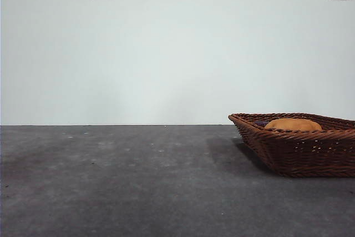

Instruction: Help me put the vegetables on the table into the basket

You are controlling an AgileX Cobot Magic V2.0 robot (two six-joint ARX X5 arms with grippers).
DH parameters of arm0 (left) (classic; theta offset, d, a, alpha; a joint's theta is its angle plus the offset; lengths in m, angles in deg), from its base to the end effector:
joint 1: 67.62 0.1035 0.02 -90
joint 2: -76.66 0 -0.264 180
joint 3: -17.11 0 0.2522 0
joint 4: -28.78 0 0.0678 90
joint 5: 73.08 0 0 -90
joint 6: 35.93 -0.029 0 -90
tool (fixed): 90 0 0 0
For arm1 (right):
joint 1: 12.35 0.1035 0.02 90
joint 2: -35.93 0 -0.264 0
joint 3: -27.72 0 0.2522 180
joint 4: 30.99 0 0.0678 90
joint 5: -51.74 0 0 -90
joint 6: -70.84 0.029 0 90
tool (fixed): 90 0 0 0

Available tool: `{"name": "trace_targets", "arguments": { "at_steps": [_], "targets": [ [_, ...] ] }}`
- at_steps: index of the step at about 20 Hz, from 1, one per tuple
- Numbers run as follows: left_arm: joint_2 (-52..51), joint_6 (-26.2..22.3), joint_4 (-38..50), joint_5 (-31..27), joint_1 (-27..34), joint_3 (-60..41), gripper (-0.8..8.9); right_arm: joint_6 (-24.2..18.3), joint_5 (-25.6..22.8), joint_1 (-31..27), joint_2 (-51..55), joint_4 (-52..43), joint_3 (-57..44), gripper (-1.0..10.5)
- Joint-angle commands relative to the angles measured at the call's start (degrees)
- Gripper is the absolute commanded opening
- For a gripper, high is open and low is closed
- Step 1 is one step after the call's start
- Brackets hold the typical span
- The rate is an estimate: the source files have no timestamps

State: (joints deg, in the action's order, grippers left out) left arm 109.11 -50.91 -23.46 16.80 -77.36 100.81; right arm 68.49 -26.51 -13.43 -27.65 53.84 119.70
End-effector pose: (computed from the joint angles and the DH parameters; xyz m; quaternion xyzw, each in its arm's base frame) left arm 0.0511 -0.0087 0.4402 0.1306 -0.0024 -0.0843 0.9878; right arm 0.1777 0.0026 0.3797 0.0348 0.4680 0.0915 0.8783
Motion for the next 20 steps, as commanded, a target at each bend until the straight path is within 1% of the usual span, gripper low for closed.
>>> {"name": "trace_targets", "arguments": {
  "at_steps": [1,3,5,7,8,11,14,19,20],
  "targets": [
    [-4.00,-3.67,7.04,0.57,3.63,-8.04,-0.04,0.17,-0.26,0.09,-0.09,-2.49,0.07,0.0],
    [-9.03,-3.08,16.94,0.98,5.77,-18.29,-0.04,0.15,-0.26,0.09,-0.09,-4.35,0.07,0.0],
    [-14.08,-0.37,26.01,3.93,7.43,-29.97,-0.04,0.17,-0.26,0.09,-0.15,-5.44,0.07,0.0],
    [-17.38,2.32,32.98,4.20,8.46,-40.11,-0.04,0.15,-0.26,0.09,-0.37,-5.95,0.07,0.0],
    [-18.62,3.63,35.06,4.22,8.81,-44.00,-0.04,0.15,-0.26,0.09,-0.42,-6.32,0.07,0.0],
    [-22.36,7.54,36.85,4.15,10.34,-54.10,-0.04,0.15,-0.26,0.09,-0.42,-6.75,0.07,0.0],
    [-25.68,10.56,38.05,4.13,12.37,-61.33,-0.04,0.15,-0.26,0.09,-0.46,-6.78,0.07,0.0],
    [-30.88,15.30,37.86,3.63,14.84,-68.94,-0.04,0.15,-0.26,0.09,-0.46,-6.78,0.07,0.0],
    [-31.89,15.87,36.22,3.50,14.82,-69.53,-0.04,0.17,-0.26,0.09,-0.46,-6.80,0.07,0.0]
  ]
}}
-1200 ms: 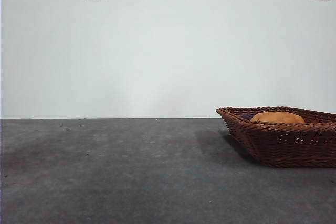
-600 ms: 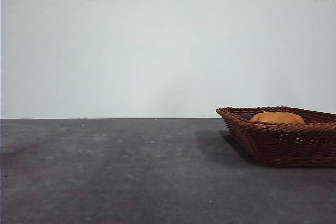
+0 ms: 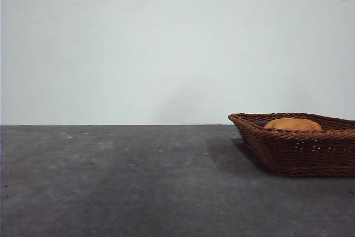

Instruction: Help me put the vegetables on the table into the basket

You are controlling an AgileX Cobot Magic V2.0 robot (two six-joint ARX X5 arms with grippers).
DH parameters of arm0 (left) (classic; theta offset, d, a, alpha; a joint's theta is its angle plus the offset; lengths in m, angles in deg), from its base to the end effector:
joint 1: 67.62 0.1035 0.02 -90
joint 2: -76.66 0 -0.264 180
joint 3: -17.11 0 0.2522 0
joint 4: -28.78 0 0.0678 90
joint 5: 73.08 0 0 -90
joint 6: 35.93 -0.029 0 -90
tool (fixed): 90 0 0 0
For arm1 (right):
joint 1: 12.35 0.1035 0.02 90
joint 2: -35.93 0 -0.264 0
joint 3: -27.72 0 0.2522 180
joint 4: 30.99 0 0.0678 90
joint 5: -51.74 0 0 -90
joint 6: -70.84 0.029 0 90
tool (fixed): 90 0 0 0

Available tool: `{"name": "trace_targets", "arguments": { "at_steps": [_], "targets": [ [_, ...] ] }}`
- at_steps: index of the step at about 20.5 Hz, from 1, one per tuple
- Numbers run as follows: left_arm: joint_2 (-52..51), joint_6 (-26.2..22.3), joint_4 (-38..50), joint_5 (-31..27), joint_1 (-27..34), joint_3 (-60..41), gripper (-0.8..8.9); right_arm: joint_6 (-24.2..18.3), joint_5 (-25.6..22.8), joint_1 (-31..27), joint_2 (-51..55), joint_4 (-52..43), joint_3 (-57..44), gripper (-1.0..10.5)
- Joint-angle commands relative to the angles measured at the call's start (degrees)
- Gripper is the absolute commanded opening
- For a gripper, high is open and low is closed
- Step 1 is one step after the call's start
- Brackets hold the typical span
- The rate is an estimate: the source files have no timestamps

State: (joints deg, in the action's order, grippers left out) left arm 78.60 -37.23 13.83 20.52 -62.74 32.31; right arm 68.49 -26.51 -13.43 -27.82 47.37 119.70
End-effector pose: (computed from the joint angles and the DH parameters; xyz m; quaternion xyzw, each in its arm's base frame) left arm 0.0981 0.0066 0.1674 0.0103 0.0148 0.0110 0.9998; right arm 0.1872 0.0024 0.3857 0.0288 0.4192 0.0928 0.9027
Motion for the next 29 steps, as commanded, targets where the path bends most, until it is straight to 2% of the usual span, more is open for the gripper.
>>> {"name": "trace_targets", "arguments": {
  "at_steps": [1,5,8,22,23,25,29],
  "targets": [
    [-1.70,2.32,-2.75,-0.50,0.20,-1.03,-0.04,0.15,-0.28,0.09,-0.28,-0.31,0.07,0.0],
    [-1.70,3.23,-8.74,-0.57,0.20,-0.98,-0.03,0.15,-0.26,0.04,-0.28,-0.31,0.07,0.0],
    [-1.64,5.33,-8.24,1.18,0.20,-0.96,-0.03,0.15,-0.28,0.00,-0.28,-0.28,0.07,0.0],
    [0.50,5.33,-8.22,1.14,0.20,-0.96,-0.03,-0.44,-1.64,-0.02,-0.13,-0.79,0.07,0.0],
    [0.66,5.33,-8.22,1.14,0.20,-0.96,-0.03,-1.42,-3.74,-0.02,0.79,-1.86,0.07,0.0],
    [0.87,5.33,-8.22,1.14,0.20,-0.96,-0.03,0.52,-6.67,0.00,4.17,-4.46,-0.31,0.0],
    [1.27,5.31,-8.22,1.16,0.20,-0.96,-0.03,4.13,-6.64,0.07,17.31,-17.57,-8.74,0.0]
  ]
}}
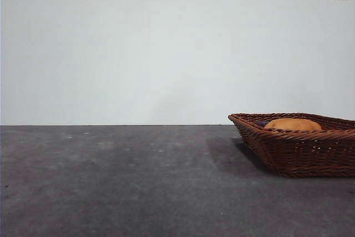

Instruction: Help me put the vegetables on the table into the basket

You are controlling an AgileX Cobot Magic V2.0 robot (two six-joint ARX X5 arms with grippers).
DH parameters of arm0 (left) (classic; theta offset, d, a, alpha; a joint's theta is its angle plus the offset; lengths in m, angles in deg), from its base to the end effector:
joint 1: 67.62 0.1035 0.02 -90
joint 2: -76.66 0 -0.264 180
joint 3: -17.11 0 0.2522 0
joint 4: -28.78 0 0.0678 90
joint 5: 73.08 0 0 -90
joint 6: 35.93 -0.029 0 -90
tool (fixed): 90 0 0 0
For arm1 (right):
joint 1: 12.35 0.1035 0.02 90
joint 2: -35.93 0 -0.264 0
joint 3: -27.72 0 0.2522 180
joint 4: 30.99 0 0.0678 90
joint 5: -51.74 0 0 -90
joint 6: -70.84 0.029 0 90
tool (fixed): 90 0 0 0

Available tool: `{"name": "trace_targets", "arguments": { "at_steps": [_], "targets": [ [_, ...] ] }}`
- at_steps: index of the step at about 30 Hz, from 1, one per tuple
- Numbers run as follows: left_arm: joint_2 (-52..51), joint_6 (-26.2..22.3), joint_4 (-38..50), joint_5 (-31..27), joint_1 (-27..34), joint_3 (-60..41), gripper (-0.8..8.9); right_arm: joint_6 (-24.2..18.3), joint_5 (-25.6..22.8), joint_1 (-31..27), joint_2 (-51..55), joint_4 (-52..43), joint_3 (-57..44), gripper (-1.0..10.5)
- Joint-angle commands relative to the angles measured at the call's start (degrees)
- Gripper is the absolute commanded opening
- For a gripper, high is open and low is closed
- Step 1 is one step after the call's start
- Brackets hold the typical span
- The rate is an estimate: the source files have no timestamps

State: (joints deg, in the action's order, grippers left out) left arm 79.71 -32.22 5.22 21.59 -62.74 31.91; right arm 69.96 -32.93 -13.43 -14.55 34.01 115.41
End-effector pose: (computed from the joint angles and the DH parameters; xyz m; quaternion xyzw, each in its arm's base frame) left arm 0.0978 0.0060 0.1491 -0.0408 0.1024 0.0051 0.9939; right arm 0.1384 0.0001 0.4146 0.0060 0.2395 0.0378 0.9701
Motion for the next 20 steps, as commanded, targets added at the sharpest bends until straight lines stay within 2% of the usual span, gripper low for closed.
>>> {"name": "trace_targets", "arguments": {
  "at_steps": [1,8,13,20],
  "targets": [
    [0.28,0.33,0.39,0.07,0.20,-0.57,-0.03,3.34,-0.26,0.04,7.37,-7.45,-8.02,0.0],
    [0.33,0.31,0.39,0.09,0.20,-0.57,-0.03,4.20,-2.58,0.04,29.00,-28.59,-42.73,0.0],
    [0.35,0.33,0.39,0.09,0.20,-0.57,-0.04,4.37,-2.60,0.04,36.33,-35.23,-56.46,0.0],
    [0.35,0.33,0.39,0.07,0.20,-0.57,-0.03,4.33,-2.62,0.04,44.57,-35.82,-66.71,0.0]
  ]
}}
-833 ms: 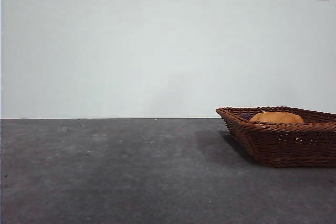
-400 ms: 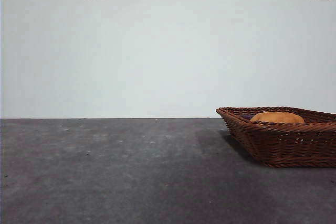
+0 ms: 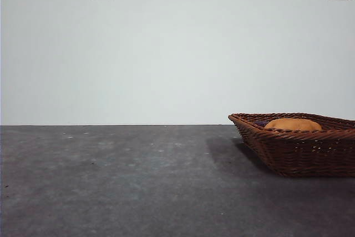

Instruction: Help me put the vegetables on the table into the basket

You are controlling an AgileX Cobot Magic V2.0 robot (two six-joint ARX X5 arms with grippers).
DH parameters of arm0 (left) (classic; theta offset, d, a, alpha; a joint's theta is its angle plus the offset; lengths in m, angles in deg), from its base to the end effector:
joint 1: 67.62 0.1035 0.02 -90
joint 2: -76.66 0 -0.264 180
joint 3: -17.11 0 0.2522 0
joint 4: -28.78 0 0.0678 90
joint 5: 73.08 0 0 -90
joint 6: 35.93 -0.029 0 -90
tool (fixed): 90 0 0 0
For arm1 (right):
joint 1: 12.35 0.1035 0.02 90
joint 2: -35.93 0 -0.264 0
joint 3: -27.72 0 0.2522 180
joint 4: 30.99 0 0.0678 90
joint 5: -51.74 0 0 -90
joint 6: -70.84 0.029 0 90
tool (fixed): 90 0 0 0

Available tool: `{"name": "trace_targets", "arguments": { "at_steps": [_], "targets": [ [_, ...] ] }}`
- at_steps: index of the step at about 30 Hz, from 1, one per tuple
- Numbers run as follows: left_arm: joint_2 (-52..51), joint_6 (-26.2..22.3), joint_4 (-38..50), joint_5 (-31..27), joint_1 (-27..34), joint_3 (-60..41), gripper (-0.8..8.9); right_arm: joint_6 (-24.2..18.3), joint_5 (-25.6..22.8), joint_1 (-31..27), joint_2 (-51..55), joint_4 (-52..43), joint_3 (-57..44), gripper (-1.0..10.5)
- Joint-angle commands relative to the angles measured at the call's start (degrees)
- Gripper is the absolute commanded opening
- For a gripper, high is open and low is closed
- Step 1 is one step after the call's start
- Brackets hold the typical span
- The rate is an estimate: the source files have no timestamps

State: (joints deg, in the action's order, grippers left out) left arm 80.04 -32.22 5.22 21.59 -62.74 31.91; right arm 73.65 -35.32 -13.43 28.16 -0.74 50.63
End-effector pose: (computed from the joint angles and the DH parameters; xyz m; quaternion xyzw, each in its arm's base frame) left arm 0.0981 0.0060 0.1487 -0.0410 0.1053 0.0052 0.9936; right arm 0.0953 -0.0003 0.1798 0.0289 0.1318 0.0129 0.9908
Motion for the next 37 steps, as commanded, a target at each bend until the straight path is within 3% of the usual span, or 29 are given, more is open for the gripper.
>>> {"name": "trace_targets", "arguments": {
  "at_steps": [1,13,37],
  "targets": [
    [0.02,0.33,0.39,0.07,0.20,-0.57,-0.03,0.66,-0.22,0.04,2.73,-1.09,-2.78,0.0],
    [0.02,0.33,0.39,0.07,0.20,-0.57,-0.03,3.08,-0.35,0.09,7.34,-1.44,-6.64,0.0],
    [0.02,0.31,0.39,0.09,0.20,-0.57,-0.03,3.10,-0.42,0.09,7.28,-1.40,-6.64,0.0]
  ]
}}
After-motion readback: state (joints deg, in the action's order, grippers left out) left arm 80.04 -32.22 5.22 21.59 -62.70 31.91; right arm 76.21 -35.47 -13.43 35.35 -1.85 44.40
